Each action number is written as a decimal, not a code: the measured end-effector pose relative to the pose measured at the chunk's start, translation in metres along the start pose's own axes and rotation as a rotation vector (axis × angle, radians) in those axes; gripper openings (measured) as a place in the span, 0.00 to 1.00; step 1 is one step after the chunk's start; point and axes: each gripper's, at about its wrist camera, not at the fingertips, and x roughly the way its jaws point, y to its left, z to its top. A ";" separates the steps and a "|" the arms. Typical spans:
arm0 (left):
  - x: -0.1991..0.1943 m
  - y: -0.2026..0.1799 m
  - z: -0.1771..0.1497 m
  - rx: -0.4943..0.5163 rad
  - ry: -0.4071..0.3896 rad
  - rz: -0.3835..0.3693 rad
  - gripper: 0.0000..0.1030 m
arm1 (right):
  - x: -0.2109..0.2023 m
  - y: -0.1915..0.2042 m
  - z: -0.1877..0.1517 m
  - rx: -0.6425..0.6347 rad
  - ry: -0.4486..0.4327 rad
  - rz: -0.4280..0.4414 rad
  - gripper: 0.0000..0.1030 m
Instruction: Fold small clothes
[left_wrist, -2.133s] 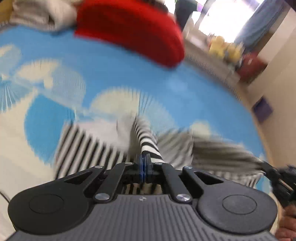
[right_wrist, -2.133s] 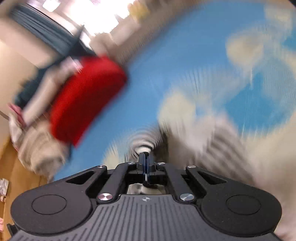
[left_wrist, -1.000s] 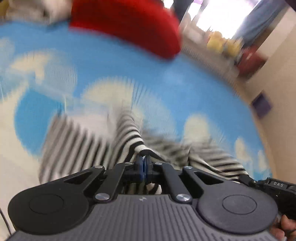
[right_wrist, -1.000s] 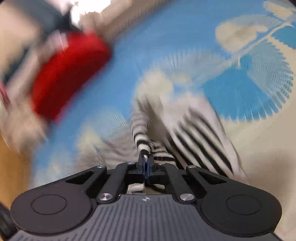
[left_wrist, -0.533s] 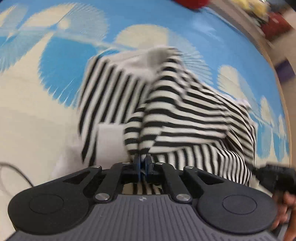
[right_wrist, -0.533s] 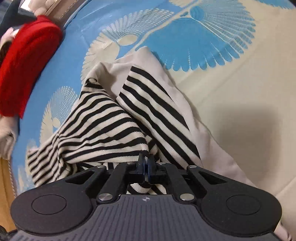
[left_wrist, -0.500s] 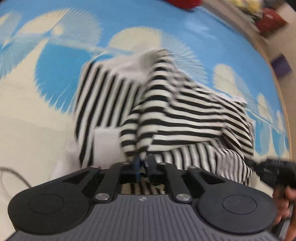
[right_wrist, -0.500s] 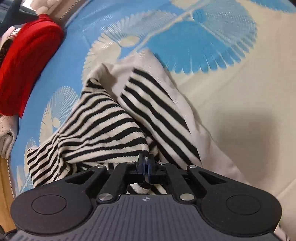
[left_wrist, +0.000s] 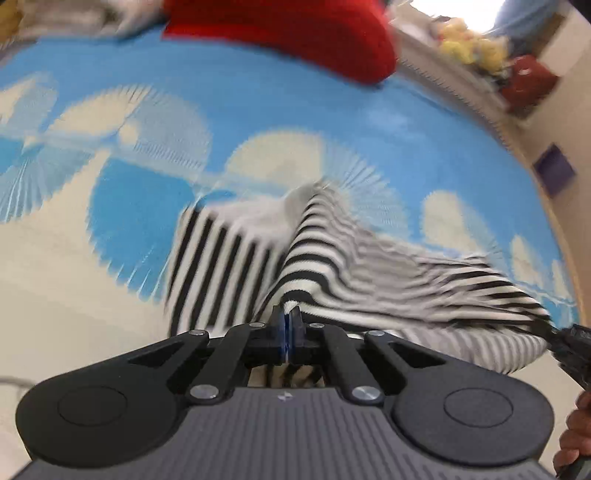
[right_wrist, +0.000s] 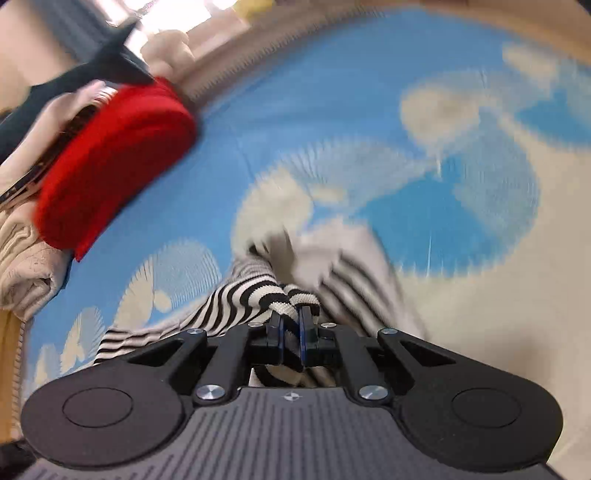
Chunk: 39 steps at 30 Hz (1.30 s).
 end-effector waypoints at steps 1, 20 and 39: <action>0.015 0.007 -0.005 -0.023 0.069 0.021 0.01 | 0.009 -0.004 -0.002 0.011 0.050 -0.022 0.07; 0.057 -0.013 -0.033 0.270 0.170 0.114 0.06 | 0.048 -0.008 -0.031 -0.065 0.290 -0.025 0.48; -0.158 -0.010 -0.053 0.202 -0.270 -0.044 0.41 | -0.169 0.014 -0.027 -0.124 -0.155 0.068 0.52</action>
